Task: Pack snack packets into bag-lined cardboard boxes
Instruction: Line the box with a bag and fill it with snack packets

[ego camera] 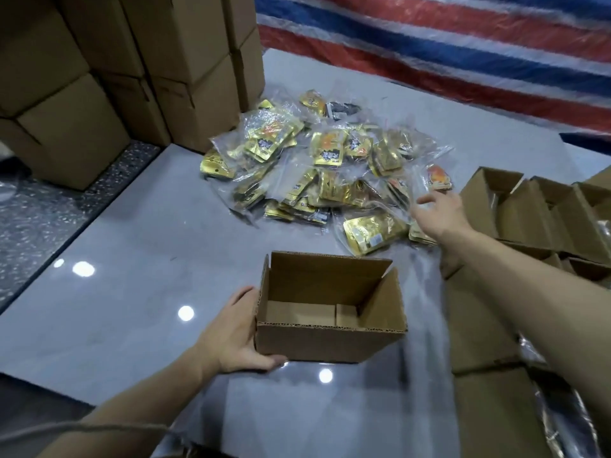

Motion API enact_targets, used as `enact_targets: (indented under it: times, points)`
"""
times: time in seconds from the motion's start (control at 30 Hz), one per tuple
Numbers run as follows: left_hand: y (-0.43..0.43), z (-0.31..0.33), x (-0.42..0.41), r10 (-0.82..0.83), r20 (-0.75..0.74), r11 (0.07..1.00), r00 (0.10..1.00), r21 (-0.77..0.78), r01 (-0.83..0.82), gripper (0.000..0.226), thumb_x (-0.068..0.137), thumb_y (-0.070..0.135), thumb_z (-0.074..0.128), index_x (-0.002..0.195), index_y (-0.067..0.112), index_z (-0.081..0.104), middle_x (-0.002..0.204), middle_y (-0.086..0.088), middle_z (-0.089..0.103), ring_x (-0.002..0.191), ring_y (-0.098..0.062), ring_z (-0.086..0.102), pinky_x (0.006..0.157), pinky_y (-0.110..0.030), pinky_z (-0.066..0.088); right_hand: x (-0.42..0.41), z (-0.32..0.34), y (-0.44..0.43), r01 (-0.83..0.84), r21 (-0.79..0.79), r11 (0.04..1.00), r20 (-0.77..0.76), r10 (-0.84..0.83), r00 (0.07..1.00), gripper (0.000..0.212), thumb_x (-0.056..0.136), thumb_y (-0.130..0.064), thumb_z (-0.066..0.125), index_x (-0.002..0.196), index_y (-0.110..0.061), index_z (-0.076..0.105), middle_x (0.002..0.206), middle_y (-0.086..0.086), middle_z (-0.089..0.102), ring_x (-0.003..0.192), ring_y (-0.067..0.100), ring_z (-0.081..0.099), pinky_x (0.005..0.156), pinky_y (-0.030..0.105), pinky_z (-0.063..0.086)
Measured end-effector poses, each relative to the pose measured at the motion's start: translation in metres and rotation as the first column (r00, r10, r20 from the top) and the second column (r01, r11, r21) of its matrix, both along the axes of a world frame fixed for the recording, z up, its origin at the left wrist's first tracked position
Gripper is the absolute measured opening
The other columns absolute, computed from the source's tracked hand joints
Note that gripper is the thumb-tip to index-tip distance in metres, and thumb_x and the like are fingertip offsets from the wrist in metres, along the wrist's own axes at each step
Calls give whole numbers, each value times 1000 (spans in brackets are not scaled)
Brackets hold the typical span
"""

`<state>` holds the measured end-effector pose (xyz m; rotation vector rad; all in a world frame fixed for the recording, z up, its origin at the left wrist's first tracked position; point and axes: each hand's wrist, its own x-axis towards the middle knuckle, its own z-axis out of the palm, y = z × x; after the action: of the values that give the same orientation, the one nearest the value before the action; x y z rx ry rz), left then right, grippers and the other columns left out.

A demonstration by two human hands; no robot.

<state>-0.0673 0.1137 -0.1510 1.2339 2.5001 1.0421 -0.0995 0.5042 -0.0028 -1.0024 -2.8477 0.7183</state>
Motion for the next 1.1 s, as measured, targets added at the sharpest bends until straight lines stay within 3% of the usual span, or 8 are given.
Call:
enact_targets:
  times: [0.1, 0.17, 0.2, 0.33, 0.5, 0.63, 0.83, 1.1]
  points:
    - [0, -7, -2, -5, -29, 998, 1000, -60, 3, 73, 65, 76, 70, 126, 43, 47, 117, 26, 52, 115, -5, 49, 113, -15, 16, -6, -10, 2, 95, -99, 991, 78, -87, 993, 18, 93, -17, 63, 100, -3, 72, 112, 23, 67, 108, 34, 62, 92, 36, 48]
    - [1, -7, -2, -9, -38, 997, 999, -71, 6, 72, 66, 76, 69, 126, 43, 49, 120, 29, 49, 118, 0, 47, 114, -21, 18, -8, -17, 3, 103, -85, 991, 103, -94, 990, 30, 93, -10, 63, 63, -4, 62, 68, 19, 59, 68, 29, 59, 65, 35, 46]
    - [1, -7, -2, -13, -42, 997, 999, -71, 10, 72, 66, 76, 69, 127, 43, 50, 122, 29, 49, 119, 2, 46, 115, -23, 19, -8, -21, 2, 116, -50, 992, 99, -111, 989, 37, 92, -8, 64, 56, -8, 56, 61, 13, 55, 61, 24, 54, 60, 32, 44]
    - [1, -3, -1, 21, -62, 1000, 998, 7, -21, 75, 62, 71, 74, 125, 37, 53, 124, 38, 44, 122, 16, 37, 115, -22, 19, 0, -21, 1, 210, 30, 977, -75, -207, 975, 14, 90, -5, 69, 77, -8, 74, 93, 12, 71, 71, 17, 59, 73, 29, 50]
    - [3, 1, 1, 52, -65, 997, 997, 54, -48, 81, 58, 67, 77, 127, 33, 52, 124, 42, 39, 126, 23, 27, 116, -18, 17, 12, 8, 4, 163, 38, 986, -186, -153, 970, 12, 82, -10, 78, 88, -16, 69, 107, 12, 69, 96, 26, 63, 85, 40, 55]
    - [0, -1, -1, 22, -71, 1000, 997, 5, -22, 81, 62, 72, 75, 131, 38, 51, 127, 42, 40, 125, 19, 31, 116, -22, 20, 18, 42, 12, 143, 99, 985, -117, -131, 984, 58, 80, -16, 82, 130, -4, 57, 129, 21, 60, 117, 35, 57, 96, 40, 48]
    - [0, -3, -2, 18, -66, 999, 998, -35, -21, 80, 62, 74, 74, 131, 41, 52, 122, 28, 50, 119, 13, 35, 115, -18, 18, 39, 86, 7, -25, 142, 989, -154, 47, 987, 15, 94, -16, 66, 101, -6, 76, 112, 10, 72, 100, 15, 59, 85, 27, 43]
    - [1, -1, -1, 24, -65, 999, 998, -32, -27, 79, 61, 72, 74, 130, 43, 50, 119, 32, 45, 117, 9, 33, 112, -10, 13, 64, 123, -27, -153, 141, 978, -372, 195, 907, 15, 93, -22, 68, 98, -11, 77, 94, 5, 73, 92, 23, 69, 87, 52, 57]
